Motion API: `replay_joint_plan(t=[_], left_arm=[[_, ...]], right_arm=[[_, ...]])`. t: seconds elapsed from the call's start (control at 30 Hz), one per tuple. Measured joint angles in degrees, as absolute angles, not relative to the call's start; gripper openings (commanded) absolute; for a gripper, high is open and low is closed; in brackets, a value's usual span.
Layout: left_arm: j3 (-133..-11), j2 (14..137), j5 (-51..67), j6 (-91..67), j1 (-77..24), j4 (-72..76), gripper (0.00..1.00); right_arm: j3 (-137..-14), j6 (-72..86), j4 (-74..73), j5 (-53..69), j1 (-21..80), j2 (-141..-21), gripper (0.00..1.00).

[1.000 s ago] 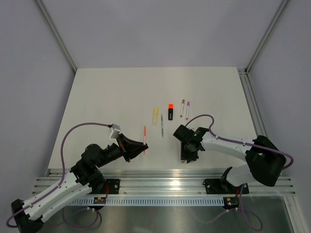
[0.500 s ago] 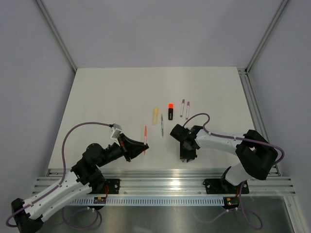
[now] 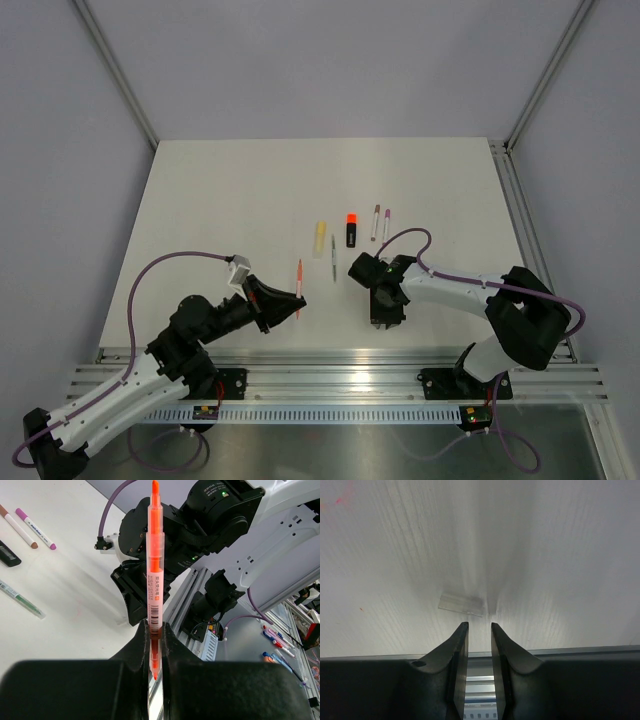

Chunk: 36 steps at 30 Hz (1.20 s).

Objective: Insert the pens into the pen caps
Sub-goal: Insert the pen cap onto the pen.

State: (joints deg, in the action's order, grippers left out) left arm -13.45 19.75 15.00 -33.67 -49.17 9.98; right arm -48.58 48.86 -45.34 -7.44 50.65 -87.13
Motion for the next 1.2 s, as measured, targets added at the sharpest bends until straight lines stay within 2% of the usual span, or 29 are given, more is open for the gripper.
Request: replay_joint_plan(t=[0.13,0.27,0.4,0.9,1.03,1.13,1.17,1.2], left_arm=[[-13.5,20.0,15.0,-33.7,-49.2,10.0,0.00],[-13.5,20.0,15.0,-33.7,-49.2,10.0,0.00],[-13.5,20.0,15.0,-33.6,-49.2,10.0,0.00],[-13.5,19.9,15.1,-33.7,-49.2,10.0,0.00],[-13.5,19.9,15.3,-33.7,-49.2,10.3,0.00],[-13.5,20.1,15.5,-33.7,-49.2,10.4,0.00],[-13.5,20.2,15.6,-33.7,-49.2,10.5,0.00],[-13.5,20.3,15.7,-33.7,-49.2,10.5,0.00]], right_arm=[[-48.5,50.0,-44.7,-7.4,50.7,-86.2,0.34],[-46.6,53.4,-40.6,-7.0,50.7,-83.0,0.46],[-44.1,56.8,-36.7,-6.9,50.7,-82.5,0.50],[-42.3,64.2,-33.2,-13.1,50.4,-82.6,0.57],[-42.3,64.6,-32.9,-14.2,49.6,-82.6,0.48],[-42.7,64.3,-34.0,-15.7,49.4,-82.5,0.32],[-43.0,64.1,-34.7,-16.2,49.4,-82.5,0.26],[-43.6,63.8,-35.9,-16.9,49.2,-82.4,0.07]])
